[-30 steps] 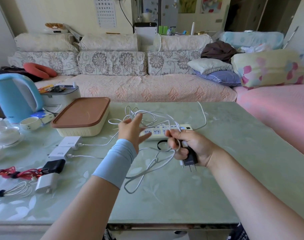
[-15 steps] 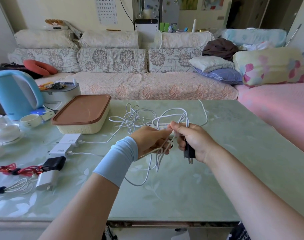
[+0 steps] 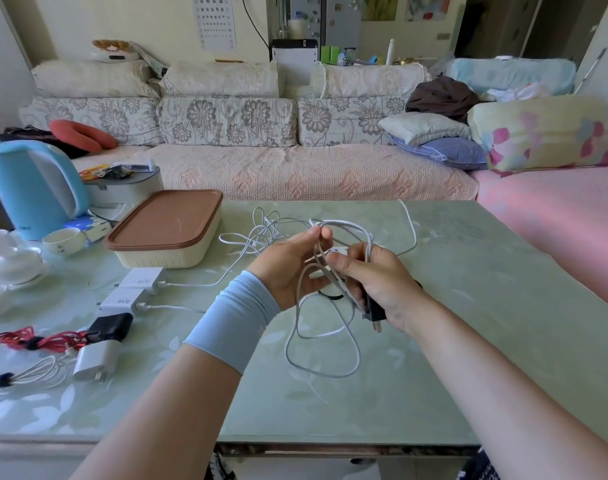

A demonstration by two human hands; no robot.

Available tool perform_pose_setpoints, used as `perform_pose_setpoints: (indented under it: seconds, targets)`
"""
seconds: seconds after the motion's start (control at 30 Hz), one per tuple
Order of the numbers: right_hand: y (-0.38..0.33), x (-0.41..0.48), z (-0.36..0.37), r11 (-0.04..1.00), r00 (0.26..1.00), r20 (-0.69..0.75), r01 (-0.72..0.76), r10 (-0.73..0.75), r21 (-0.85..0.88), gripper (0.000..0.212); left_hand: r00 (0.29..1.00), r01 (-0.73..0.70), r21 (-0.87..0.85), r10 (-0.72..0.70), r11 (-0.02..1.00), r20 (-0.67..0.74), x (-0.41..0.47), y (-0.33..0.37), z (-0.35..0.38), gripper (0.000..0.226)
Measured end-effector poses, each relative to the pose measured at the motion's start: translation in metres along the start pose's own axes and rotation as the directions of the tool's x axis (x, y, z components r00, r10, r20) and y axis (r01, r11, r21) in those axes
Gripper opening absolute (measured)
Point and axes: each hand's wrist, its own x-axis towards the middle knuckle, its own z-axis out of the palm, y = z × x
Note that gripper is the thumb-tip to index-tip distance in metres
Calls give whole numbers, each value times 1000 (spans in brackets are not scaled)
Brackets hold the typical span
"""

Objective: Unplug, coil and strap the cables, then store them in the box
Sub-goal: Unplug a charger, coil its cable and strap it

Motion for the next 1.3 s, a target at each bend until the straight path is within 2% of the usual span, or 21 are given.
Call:
perform_pose_setpoints:
  seconds: [0.1,0.2,0.3,0.43,0.5,0.6,0.7,0.77,0.83,0.93,0.97,1.0,1.07,1.1,1.13,1.2,1.23,1.3]
  targets:
    - [-1,-1,2,1000,1000,27,-4,5,-29,47,999,45,58,-45,997,9,0,-3,0,29]
    - [-1,-4,2,996,992,124,-7,19,-93,39,1000,19,136,-17,991,-12,0,-7,5,26]
    - [0,-5,1,988,987,143,-47,69,-148,28,1000,-7,207,6,978,2,-1,-9,8,26]
    - [-5,-2,-5,991,980,150,-134,129,22,17,999,-38,407,39,913,6,-2,-5,0,30]
    - [-5,0,-8,986,983,114,-152,144,71,19,1000,-21,492,21,871,4,-4,-3,-4,29]
    - [-5,0,-9,979,984,21,-179,178,94,41,999,-36,658,51,752,-4,-8,1,-9,14]
    - [-12,3,-11,948,975,-84,-175,204,267,48,994,-64,807,109,587,0,-9,10,-28,18]
    - [-17,9,-20,875,970,-146,-106,196,472,43,999,-1,870,47,493,-26,-12,19,-47,27]
    - [-21,12,-30,834,973,-166,-45,162,550,35,994,101,909,-86,405,-72,-20,26,-63,31]
    - [-17,10,-31,898,986,-122,-46,110,438,31,956,226,877,-271,423,-116,-29,23,-67,30]
    - [-16,9,-27,919,991,-96,-48,92,391,29,958,222,884,-259,410,-121,-29,20,-64,35]
    - [-15,7,-22,936,995,-71,-44,73,349,27,973,185,918,-197,352,-121,-27,18,-61,40]
    - [-17,4,-13,965,998,-49,-24,38,260,24,997,80,968,-10,238,-80,-22,17,-49,49]
    - [-19,3,-8,976,999,-47,-13,24,217,24,996,31,963,67,268,-50,-19,17,-42,51]
    - [-20,2,-5,983,999,-44,-5,13,181,25,994,-11,925,103,380,-31,-17,16,-35,50]
    - [-20,2,-1,991,999,-32,-2,6,136,28,996,-65,775,89,628,11,-18,12,-19,35]
    - [-20,1,0,993,1000,-21,-1,4,119,30,997,-78,714,70,696,41,-17,8,-13,26]
    - [-19,1,1,996,1000,-10,10,-9,84,34,994,-101,691,45,716,99,-14,-1,-5,20]
